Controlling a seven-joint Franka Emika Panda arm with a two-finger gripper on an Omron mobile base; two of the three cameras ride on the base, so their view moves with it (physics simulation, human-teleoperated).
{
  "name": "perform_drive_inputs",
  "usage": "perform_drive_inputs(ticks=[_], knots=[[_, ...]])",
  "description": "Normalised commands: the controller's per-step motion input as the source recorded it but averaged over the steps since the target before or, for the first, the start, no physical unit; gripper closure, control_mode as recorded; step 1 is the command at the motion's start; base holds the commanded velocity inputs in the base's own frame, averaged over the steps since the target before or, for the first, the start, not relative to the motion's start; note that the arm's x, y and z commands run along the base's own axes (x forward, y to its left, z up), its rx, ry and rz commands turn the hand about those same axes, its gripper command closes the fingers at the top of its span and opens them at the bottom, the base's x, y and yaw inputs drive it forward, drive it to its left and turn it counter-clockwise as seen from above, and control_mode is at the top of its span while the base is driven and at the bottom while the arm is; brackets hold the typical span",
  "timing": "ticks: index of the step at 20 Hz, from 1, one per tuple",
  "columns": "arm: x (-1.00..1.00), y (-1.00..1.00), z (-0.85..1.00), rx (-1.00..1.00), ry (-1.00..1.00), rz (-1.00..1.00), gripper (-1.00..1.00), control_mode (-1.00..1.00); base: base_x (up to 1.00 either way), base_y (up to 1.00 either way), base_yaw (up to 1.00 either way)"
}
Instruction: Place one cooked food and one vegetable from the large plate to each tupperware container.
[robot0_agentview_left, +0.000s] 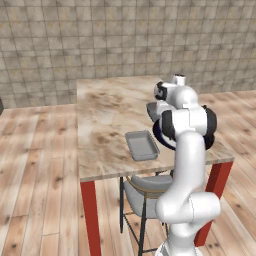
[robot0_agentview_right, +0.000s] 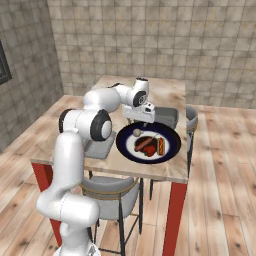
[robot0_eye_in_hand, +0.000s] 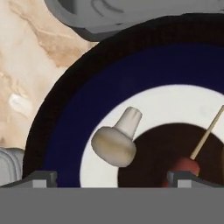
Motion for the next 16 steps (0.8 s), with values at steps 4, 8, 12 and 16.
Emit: perform_drive_inputs(ticks=[4,8,12,16], knots=[[0.13,0.0,-0.28,0.0,0.14,0.05,-1.0,-1.0,0.0,0.0,0.0],[0.03,0.03,-0.13,0.0,0.11,0.05,-1.0,-1.0,0.0,0.0,0.0],[-0.01,0.19,-0.18,0.0,0.17,0.03,-1.0,-1.0,0.0,0.0,0.0],[-0.14,0.11,-0.24,0.0,0.13,0.0,-1.0,-1.0,0.0,0.0,0.0]])
